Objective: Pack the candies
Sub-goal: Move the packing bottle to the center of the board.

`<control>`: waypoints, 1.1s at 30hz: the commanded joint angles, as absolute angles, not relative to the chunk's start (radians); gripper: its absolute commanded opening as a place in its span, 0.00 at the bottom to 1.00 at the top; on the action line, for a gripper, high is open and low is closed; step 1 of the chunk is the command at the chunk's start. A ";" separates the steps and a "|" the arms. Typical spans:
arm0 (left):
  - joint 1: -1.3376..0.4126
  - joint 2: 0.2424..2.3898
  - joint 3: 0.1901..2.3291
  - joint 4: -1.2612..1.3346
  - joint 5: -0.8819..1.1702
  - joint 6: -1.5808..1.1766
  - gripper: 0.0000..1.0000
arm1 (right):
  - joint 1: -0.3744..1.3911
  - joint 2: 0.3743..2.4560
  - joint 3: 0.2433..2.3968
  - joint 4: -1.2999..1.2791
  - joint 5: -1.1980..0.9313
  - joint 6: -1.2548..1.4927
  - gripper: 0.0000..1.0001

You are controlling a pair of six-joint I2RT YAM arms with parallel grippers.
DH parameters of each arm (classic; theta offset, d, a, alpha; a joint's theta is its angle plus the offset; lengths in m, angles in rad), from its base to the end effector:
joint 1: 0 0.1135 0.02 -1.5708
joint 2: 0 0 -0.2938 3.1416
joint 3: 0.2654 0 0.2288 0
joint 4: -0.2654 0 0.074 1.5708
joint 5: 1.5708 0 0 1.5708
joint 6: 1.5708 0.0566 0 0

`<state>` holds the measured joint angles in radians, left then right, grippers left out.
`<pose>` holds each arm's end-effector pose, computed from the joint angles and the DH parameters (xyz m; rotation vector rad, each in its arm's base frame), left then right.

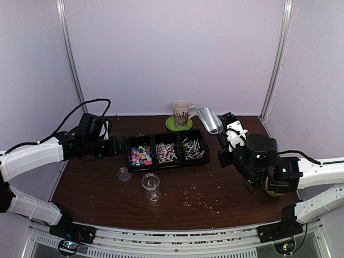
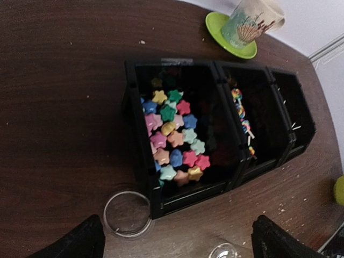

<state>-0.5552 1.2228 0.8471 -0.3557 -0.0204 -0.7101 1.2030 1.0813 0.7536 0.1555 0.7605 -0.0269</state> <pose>0.2083 -0.1279 0.2773 -0.1952 2.3756 -0.6093 0.1168 0.1945 0.3388 -0.4871 1.6286 0.2159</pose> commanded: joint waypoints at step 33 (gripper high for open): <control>-0.671 1.569 0.855 -0.344 0.129 -0.360 0.98 | 1.117 0.994 0.757 0.021 0.733 0.025 0.00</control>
<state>-0.6621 1.5608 0.8448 -0.3626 0.1200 -0.3645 1.1252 0.9985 0.7395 0.0216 0.7368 0.0151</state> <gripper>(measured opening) 0.978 0.063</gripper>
